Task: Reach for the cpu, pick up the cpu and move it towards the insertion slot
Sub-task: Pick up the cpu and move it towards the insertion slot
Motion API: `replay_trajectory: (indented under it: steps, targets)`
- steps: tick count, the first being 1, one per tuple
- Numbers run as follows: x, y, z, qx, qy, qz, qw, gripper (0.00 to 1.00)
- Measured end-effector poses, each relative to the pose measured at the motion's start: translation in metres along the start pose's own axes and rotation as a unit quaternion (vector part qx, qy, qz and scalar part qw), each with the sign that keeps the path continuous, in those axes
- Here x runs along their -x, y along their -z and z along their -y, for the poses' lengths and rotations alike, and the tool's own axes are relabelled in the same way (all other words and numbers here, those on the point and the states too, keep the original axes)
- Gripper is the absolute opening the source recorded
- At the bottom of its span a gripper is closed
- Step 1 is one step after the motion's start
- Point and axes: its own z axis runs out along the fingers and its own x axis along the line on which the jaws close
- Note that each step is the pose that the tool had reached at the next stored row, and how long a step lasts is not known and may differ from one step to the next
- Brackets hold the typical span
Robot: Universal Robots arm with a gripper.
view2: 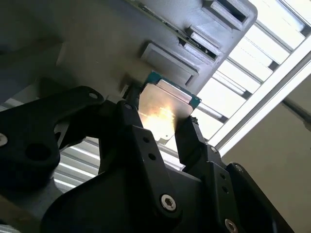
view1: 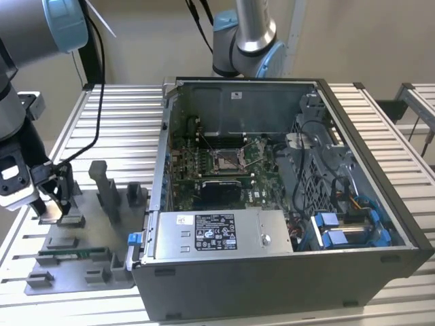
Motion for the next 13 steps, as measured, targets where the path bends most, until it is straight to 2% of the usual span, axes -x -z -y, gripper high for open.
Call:
replay_trajectory:
  steps: [13]
  targets:
    - [0.0, 0.0214, -0.0008, 0.0, 0.0, -0.0001, 1.0, 0.0]
